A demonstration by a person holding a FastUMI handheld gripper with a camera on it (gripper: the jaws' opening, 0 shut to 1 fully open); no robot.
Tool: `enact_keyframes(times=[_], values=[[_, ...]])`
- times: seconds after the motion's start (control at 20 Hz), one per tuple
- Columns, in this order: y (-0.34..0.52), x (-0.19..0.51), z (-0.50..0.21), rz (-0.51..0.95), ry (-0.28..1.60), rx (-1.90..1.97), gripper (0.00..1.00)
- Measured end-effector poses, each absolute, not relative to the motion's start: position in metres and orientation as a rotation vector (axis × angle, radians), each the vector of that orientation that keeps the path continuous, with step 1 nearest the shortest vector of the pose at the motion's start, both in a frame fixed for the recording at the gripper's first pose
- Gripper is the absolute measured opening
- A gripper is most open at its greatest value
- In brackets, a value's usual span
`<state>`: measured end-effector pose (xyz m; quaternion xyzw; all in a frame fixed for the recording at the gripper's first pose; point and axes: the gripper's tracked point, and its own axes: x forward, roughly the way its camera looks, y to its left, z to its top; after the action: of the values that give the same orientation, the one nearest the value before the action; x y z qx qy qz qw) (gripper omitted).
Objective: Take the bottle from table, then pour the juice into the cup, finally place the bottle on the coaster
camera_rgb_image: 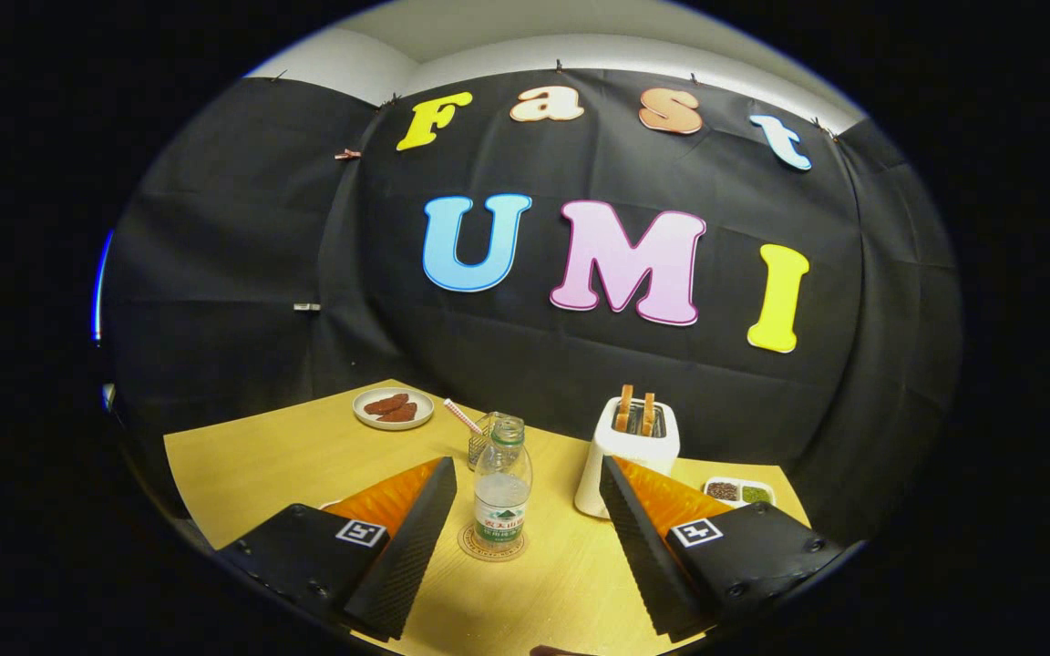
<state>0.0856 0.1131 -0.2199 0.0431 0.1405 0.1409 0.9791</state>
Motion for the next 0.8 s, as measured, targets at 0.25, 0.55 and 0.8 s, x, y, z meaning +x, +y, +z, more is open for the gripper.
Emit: enact_keyframes(times=[0.25, 0.55, 0.8], values=[[0.087, 0.06, -0.178, 0.191, 0.278, 0.102, 0.97], [0.066, 0.033, -0.142, 0.115, 0.266, 0.074, 0.97], [0.058, 0.016, -0.123, 0.052, 0.254, 0.094, 0.97]])
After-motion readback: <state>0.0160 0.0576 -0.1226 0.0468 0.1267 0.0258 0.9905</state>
